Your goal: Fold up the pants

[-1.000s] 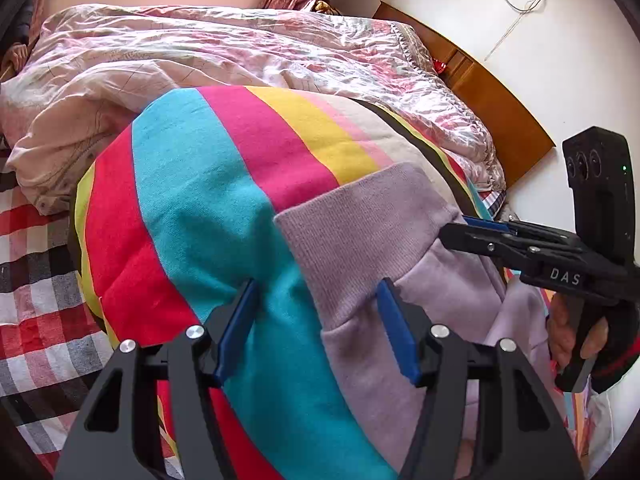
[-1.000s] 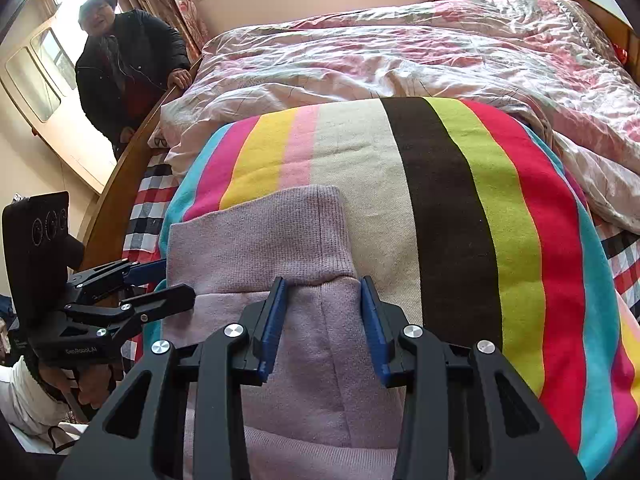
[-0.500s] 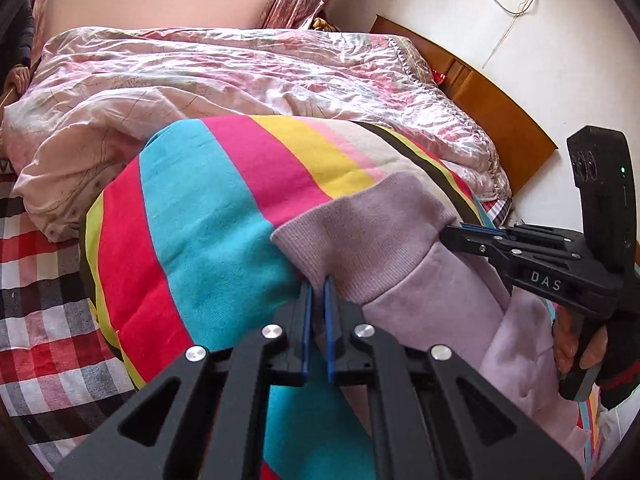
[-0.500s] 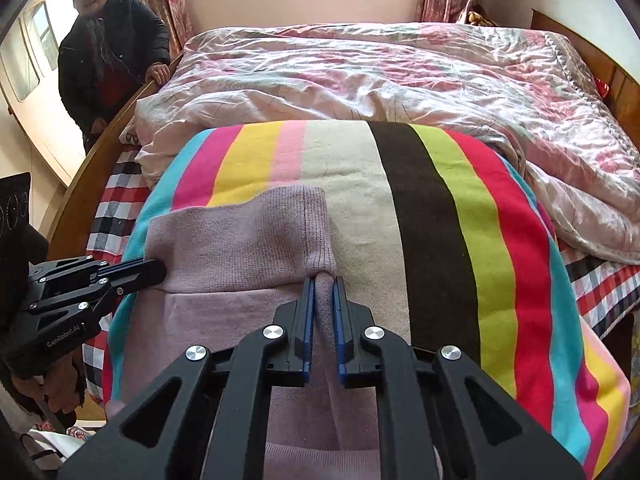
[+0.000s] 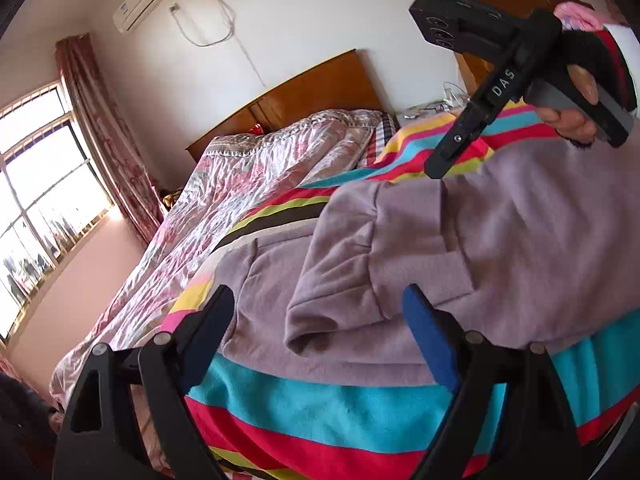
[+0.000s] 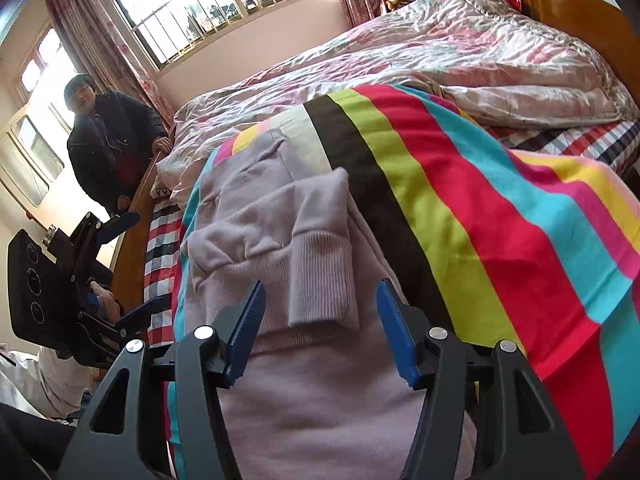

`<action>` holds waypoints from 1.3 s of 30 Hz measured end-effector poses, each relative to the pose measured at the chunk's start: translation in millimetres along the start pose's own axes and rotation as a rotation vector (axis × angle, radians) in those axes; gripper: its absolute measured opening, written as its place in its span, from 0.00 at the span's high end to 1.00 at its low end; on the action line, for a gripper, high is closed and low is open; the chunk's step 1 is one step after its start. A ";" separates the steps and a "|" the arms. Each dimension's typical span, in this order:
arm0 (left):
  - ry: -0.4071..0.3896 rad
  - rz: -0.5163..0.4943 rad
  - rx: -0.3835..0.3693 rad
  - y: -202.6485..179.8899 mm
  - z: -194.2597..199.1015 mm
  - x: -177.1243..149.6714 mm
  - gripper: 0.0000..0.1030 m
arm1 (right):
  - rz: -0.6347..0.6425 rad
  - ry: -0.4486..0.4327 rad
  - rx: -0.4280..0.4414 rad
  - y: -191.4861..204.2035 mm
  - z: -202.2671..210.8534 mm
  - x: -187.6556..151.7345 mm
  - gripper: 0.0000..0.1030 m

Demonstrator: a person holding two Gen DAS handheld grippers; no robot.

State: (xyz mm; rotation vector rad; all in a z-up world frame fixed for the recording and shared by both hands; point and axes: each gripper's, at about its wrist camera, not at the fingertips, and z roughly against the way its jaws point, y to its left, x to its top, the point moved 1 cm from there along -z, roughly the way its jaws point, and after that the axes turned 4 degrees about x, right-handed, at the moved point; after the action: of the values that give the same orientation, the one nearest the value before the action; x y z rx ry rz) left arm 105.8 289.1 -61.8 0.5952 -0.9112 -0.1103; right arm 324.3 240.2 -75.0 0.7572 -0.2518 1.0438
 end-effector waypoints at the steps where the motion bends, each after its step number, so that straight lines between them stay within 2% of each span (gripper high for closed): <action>1: 0.003 -0.043 -0.003 -6.7 -5.2 -1.8 0.17 | -0.030 0.000 0.008 -3.4 -5.6 -5.1 0.45; 4: 0.001 -0.050 -0.045 -2.7 -15.9 -3.4 0.17 | -0.060 -0.017 0.044 -3.1 -19.6 -6.0 0.47; 6: 0.024 -0.041 -0.070 6.2 -26.0 -4.7 0.17 | -0.063 -0.018 0.052 2.0 -27.9 -1.6 0.57; 7: 0.043 -0.040 -0.101 10.0 -32.3 -7.0 0.20 | -0.060 -0.018 0.038 3.4 -30.4 -0.2 0.71; 8: 0.059 -0.047 -0.118 12.4 -39.0 -9.2 0.29 | -0.067 -0.014 0.027 4.3 -31.9 0.9 0.83; 9: 0.074 -0.054 -0.151 14.1 -44.8 -12.4 0.34 | -0.070 -0.018 0.026 6.2 -31.2 1.3 0.86; 10: 0.080 -0.051 -0.201 14.5 -47.8 -13.8 0.41 | -0.063 -0.031 0.020 9.3 -28.5 1.8 0.88; 13: 0.066 -0.040 -0.234 18.9 -49.5 -18.3 0.43 | -0.064 -0.068 0.010 17.6 -18.1 6.0 0.89; 19: 0.037 -0.055 -0.192 20.0 -37.8 -26.3 0.43 | -0.074 -0.104 0.049 33.7 -4.4 31.6 0.90; 24: 0.011 -0.110 -0.145 13.6 -50.9 -23.3 0.45 | -0.078 -0.102 0.119 61.4 -9.9 77.5 0.91; 25: 0.001 -0.101 -0.144 13.8 -53.0 -21.1 0.52 | -0.060 -0.101 0.123 71.5 -13.2 90.7 0.91; 26: 0.000 -0.073 -0.146 16.0 -56.6 -19.3 0.68 | -0.046 -0.103 0.123 80.7 -17.8 104.7 0.91; 28: 0.032 0.056 -0.163 30.8 -68.1 -18.8 0.86 | -0.056 -0.099 0.141 93.6 -33.5 135.5 0.91; 29: 0.018 0.174 -0.188 45.9 -66.0 -21.3 0.87 | -0.044 -0.091 0.136 100.9 -44.3 149.9 0.88; 30: 0.008 0.343 -0.217 69.8 -68.0 -25.9 0.87 | -0.005 -0.092 0.105 109.0 -54.7 162.1 0.84; 31: -0.002 0.539 -0.231 97.3 -67.6 -35.6 0.87 | 0.027 -0.098 0.053 114.8 -62.7 170.1 0.74; 32: -0.016 0.746 -0.248 127.1 -69.1 -51.6 0.87 | 0.033 -0.108 0.001 116.4 -66.7 174.1 0.44; 33: -0.025 0.955 -0.291 154.0 -73.7 -72.9 0.85 | 0.042 -0.124 -0.041 117.7 -67.3 174.1 0.30; 34: -0.021 1.143 -0.320 174.8 -80.4 -96.8 0.83 | 0.062 -0.141 -0.056 118.6 -64.7 170.2 0.24; 35: -0.003 1.276 -0.333 188.6 -84.9 -116.3 0.74 | 0.077 -0.157 -0.051 118.7 -60.4 163.3 0.24; 36: 0.022 1.348 -0.344 196.5 -89.7 -131.4 0.70 | 0.090 -0.169 -0.047 118.0 -55.0 153.1 0.25; 38: 0.056 1.396 -0.341 203.3 -87.5 -145.4 0.62 | 0.120 -0.184 -0.069 112.5 -43.5 125.6 0.31; 39: 0.045 1.405 -0.355 203.1 -80.7 -146.9 0.59 | 0.132 -0.183 -0.087 108.8 -38.0 108.9 0.33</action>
State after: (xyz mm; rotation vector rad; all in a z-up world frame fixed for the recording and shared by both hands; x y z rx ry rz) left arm 45.4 543.1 -96.3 -0.4499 -1.0575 0.9811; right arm 280.4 371.1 3.1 0.7663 -0.5071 1.0815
